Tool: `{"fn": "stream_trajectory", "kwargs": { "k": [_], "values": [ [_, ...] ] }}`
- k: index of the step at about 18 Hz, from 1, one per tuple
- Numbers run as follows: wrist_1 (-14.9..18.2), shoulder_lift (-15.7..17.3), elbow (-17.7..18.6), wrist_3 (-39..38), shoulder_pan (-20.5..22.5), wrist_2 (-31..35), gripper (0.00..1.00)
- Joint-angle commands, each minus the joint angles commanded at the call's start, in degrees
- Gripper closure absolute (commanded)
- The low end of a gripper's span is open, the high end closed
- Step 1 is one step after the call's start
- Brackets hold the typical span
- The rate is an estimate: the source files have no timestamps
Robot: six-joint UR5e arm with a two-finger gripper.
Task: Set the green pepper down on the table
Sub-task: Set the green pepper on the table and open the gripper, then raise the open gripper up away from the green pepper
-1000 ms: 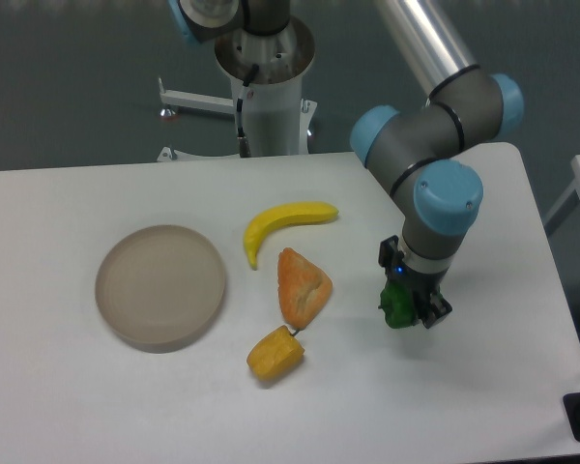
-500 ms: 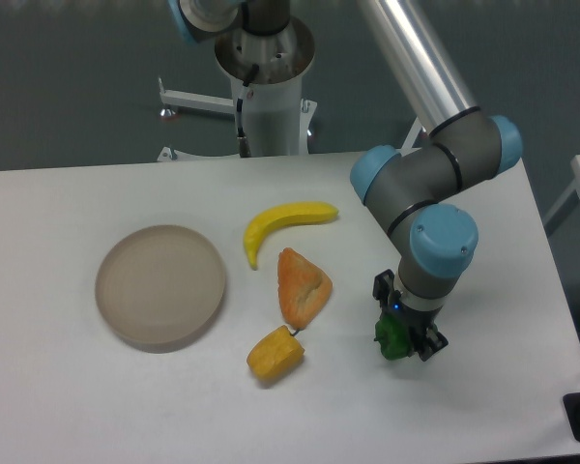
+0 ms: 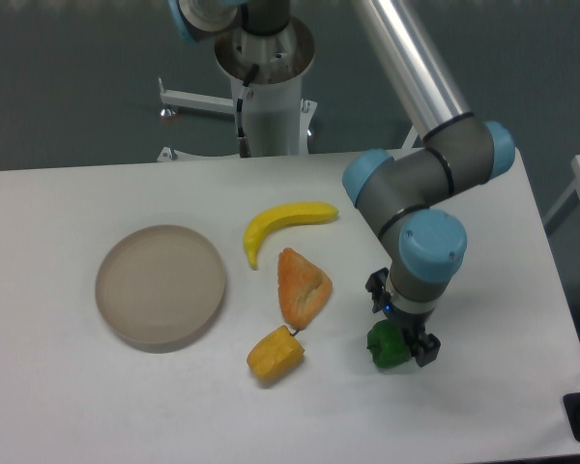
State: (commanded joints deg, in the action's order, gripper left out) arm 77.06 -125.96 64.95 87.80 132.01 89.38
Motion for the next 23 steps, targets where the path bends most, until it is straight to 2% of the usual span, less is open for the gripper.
{"fn": "stream_trajectory", "kwargs": {
  "k": [4,8,12,16,23],
  "values": [
    [6.1,4.7,0.1,0.5,-0.3,-0.6,0.0],
    [11.6,7.1,0.5,1.0,-1.0,0.0,0.0],
    [11.6,8.7,2.2,3.8,-0.3,-0.4,0.0],
    [7.6,9.2,5.7,4.9,1.1,-2.1,0.0],
    [6.6,10.9,9.1,6.6,1.3,-2.3,0.0]
  ]
}}
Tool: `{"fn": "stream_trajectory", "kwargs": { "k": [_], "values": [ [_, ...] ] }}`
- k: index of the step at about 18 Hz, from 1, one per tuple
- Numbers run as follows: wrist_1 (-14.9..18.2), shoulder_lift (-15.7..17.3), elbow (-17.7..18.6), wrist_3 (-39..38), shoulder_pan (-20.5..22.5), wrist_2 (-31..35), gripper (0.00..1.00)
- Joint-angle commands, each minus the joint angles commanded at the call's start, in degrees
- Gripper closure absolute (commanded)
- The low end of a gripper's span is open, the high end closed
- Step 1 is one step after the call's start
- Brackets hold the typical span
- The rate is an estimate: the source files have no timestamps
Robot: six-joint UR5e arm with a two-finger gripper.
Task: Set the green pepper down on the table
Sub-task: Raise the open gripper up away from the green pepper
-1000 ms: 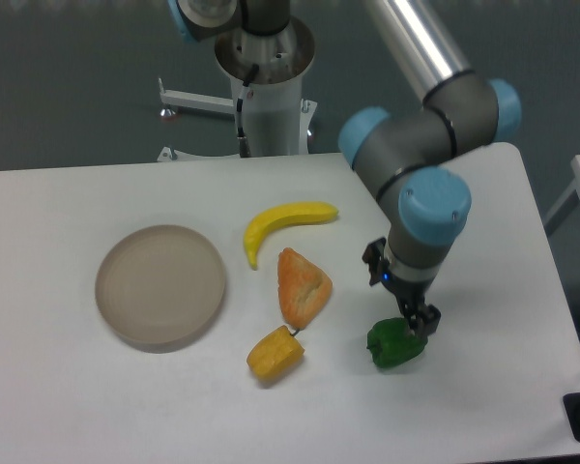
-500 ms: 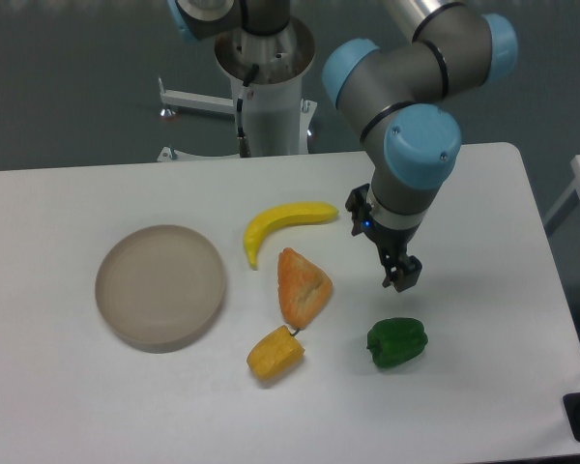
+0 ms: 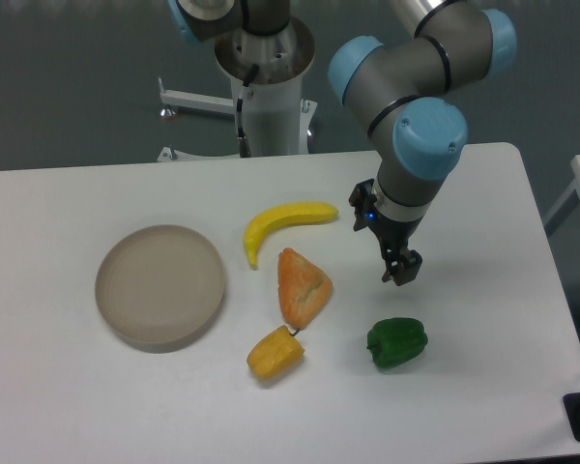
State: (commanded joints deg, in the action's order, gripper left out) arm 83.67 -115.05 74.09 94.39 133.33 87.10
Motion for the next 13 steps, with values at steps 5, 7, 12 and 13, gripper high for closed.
{"fn": "stream_trajectory", "kwargs": {
  "k": [5,7,12,13],
  "values": [
    [0.1,0.0,0.2,1.2,0.3,0.2,0.0],
    [0.0,-0.1,0.2,1.2,0.3,0.1,0.0],
    [0.1,-0.1,0.3,1.1,0.3,0.1,0.0],
    [0.1,-0.1,0.4,1.1,0.3,0.1,0.0]
  ]
}}
